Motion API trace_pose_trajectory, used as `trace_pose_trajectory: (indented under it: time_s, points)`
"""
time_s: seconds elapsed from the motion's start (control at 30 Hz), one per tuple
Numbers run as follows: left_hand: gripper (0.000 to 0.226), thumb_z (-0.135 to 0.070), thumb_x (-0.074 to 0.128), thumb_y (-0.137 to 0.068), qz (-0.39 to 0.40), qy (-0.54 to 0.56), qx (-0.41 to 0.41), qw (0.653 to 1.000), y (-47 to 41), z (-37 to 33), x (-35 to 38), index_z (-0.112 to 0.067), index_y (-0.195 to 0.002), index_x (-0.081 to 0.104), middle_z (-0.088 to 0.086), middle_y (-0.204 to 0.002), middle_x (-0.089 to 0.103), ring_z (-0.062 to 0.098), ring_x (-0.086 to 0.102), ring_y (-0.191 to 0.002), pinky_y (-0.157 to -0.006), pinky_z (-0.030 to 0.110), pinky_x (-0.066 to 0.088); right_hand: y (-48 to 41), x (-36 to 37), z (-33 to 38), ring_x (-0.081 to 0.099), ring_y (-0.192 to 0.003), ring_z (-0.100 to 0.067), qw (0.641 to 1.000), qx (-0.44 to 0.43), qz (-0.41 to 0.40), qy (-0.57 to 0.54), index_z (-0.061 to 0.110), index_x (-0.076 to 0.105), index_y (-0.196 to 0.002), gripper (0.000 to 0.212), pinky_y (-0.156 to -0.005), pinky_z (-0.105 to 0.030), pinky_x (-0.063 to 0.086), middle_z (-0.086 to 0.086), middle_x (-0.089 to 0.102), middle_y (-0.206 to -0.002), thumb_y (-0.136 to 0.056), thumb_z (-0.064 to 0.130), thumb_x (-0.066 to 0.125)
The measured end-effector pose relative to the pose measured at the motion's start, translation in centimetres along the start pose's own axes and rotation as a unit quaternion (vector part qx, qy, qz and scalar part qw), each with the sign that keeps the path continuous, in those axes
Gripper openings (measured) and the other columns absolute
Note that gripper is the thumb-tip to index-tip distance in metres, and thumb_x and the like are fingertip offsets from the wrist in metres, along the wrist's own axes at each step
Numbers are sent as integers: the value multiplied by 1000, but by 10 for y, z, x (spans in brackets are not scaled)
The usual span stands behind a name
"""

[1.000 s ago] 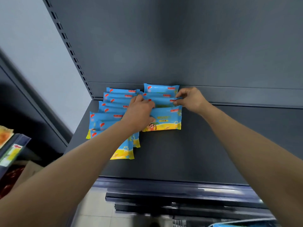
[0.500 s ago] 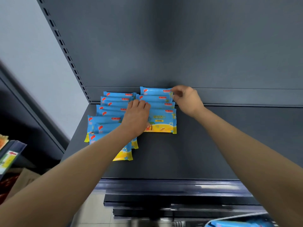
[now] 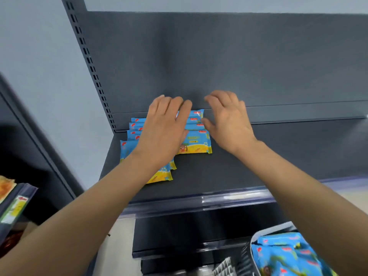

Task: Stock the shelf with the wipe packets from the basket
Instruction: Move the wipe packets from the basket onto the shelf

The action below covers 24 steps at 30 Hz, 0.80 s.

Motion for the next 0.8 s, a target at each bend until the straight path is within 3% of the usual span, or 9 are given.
trace_pose_trajectory:
  time_s: [0.1, 0.37, 0.8]
  points:
    - [69, -23, 75, -70, -34, 20, 7, 999, 15, -10, -28, -2, -129, 46, 16, -120, 53, 37, 49, -109, -107, 47, 28, 30, -32, 18, 44, -122, -36, 999, 4, -27, 30, 3, 54, -121, 50, -92, -42, 35, -15, 51, -129, -76, 19, 70]
    - [70, -29, 79, -65, -80, 116, 53, 989, 41, -69, -68, -1, -123, 51, 17, -117, 55, 37, 49, -106, -101, 42, 25, 107, -94, 16, 45, -124, -37, 990, 63, -21, 121, 2, 54, -124, 55, -96, -46, 34, -18, 51, -131, -76, 21, 71]
    - [69, -29, 80, -62, -14, 215, 191, 958, 38, -231, -57, -2, -119, 54, 14, -114, 56, 36, 53, -104, -101, 42, 29, 231, -150, -104, 42, -124, -35, 958, 208, 27, 197, 5, 52, -126, 53, -97, -44, 32, -15, 49, -133, -77, 21, 68]
Point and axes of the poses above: each hand's wrist, its own y-axis away from the middle knuckle, its own x-axis out of the palm, z = x × y, the point moved 4 cm from there along -y, towards the middle knuckle
